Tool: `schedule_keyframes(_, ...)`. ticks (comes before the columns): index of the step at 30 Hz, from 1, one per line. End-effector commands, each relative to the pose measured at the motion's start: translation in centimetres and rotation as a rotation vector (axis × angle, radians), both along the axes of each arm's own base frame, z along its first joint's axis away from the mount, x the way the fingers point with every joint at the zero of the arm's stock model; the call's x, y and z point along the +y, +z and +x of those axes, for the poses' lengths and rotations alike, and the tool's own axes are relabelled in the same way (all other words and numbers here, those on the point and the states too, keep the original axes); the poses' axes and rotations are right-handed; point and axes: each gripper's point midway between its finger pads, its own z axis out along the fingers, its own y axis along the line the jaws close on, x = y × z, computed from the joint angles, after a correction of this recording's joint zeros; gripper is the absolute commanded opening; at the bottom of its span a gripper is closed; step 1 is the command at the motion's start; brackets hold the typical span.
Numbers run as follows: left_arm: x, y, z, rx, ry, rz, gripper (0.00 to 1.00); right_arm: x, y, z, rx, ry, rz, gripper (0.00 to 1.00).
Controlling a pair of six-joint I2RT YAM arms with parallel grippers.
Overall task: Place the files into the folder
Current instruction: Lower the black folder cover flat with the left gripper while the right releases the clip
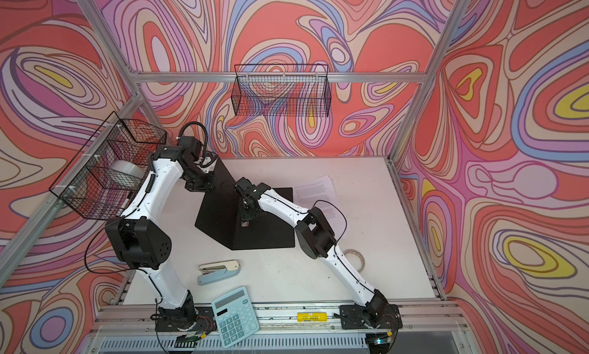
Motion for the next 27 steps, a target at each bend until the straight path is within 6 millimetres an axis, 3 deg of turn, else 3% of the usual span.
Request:
schedule_keyframes(1,0.1,-1.2,-2.0,0.099,-0.033,0.009,0.00,-1.0,-1.9,0.5,0.000,-0.010,-0.054,0.00)
schedule_keyframes(15,-0.1,-0.8,-1.6,0.083,-0.032,-0.002,0.00,-0.4,1.6,1.6,-0.070,-0.028,0.004,0.00)
schedule_keyframes(19,0.3,-0.9,-0.9,0.057,-0.029,0.024,0.00,-1.3,3.6,2.5,-0.119,-0.051,-0.007,0.13)
schedule_keyframes(24,1.6,-1.5,0.4,0.030,-0.001,0.071,0.00,-3.3,5.3,3.0,-0.142,-0.100,0.011,0.21)
schedule_keyframes(27,2.3,-1.9,0.9,0.030,0.013,0.089,0.07,-4.3,6.1,2.6,-0.138,-0.116,0.035,0.25)
